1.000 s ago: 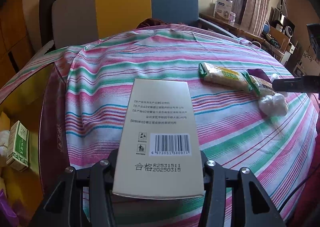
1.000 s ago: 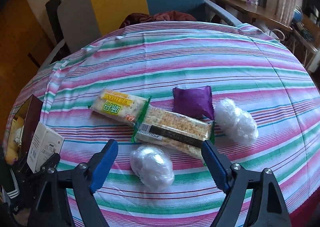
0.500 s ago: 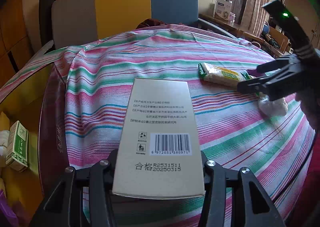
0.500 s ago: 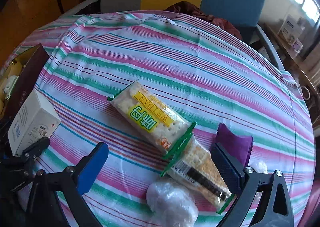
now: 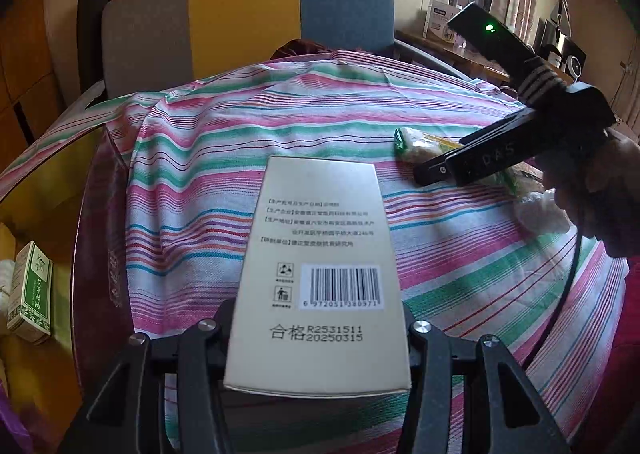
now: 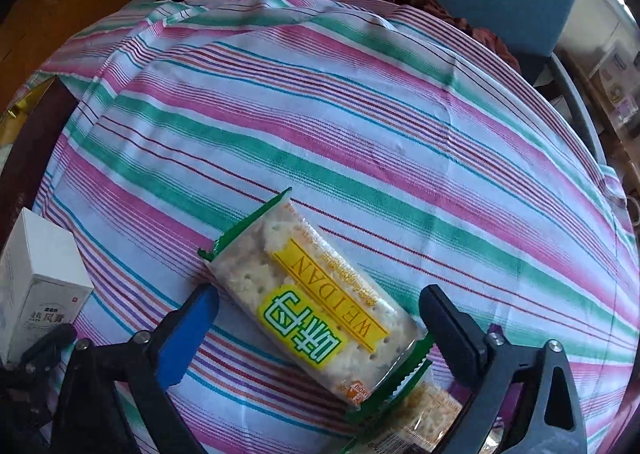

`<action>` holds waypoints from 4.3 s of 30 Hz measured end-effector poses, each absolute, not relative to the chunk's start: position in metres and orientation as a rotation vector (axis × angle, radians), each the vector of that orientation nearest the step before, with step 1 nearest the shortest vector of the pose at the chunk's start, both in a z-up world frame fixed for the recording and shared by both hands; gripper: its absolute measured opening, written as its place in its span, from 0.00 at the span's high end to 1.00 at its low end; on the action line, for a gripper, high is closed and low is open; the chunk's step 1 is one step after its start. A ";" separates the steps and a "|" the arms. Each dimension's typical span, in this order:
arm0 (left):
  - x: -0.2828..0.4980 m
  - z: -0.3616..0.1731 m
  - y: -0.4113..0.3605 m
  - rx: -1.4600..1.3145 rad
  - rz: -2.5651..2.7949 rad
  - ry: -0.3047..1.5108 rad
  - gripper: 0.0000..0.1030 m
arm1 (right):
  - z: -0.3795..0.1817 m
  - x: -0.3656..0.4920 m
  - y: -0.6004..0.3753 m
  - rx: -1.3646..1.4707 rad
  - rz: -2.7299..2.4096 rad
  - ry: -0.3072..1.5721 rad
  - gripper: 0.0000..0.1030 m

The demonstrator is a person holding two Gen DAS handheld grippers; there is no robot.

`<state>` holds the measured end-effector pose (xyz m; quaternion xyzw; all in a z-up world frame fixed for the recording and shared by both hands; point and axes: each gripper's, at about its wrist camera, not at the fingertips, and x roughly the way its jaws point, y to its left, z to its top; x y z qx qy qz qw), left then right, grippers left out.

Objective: Organize objects
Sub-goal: 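Lift the box with the left gripper while the right moves to the WEIDAN cracker packet, then close the right gripper on the WEIDAN cracker packet, then carry the cream-white box into the gold tray and open the left gripper while the right holds the packet, then carry the WEIDAN packet into the gold tray and open the right gripper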

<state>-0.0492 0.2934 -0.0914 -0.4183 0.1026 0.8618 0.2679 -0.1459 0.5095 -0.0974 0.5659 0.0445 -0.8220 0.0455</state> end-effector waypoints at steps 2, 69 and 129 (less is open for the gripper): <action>-0.050 -0.092 0.293 -1.128 2.324 0.271 0.51 | -0.092 -0.138 0.502 1.728 -2.524 0.121 0.49; -0.068 -0.083 0.039 -1.515 2.624 -0.213 0.48 | -0.092 -0.074 0.450 1.596 -2.784 0.014 0.51; -0.012 -0.022 -0.001 -1.229 2.881 -0.134 0.36 | -0.008 -0.103 0.206 1.315 -2.523 0.004 0.54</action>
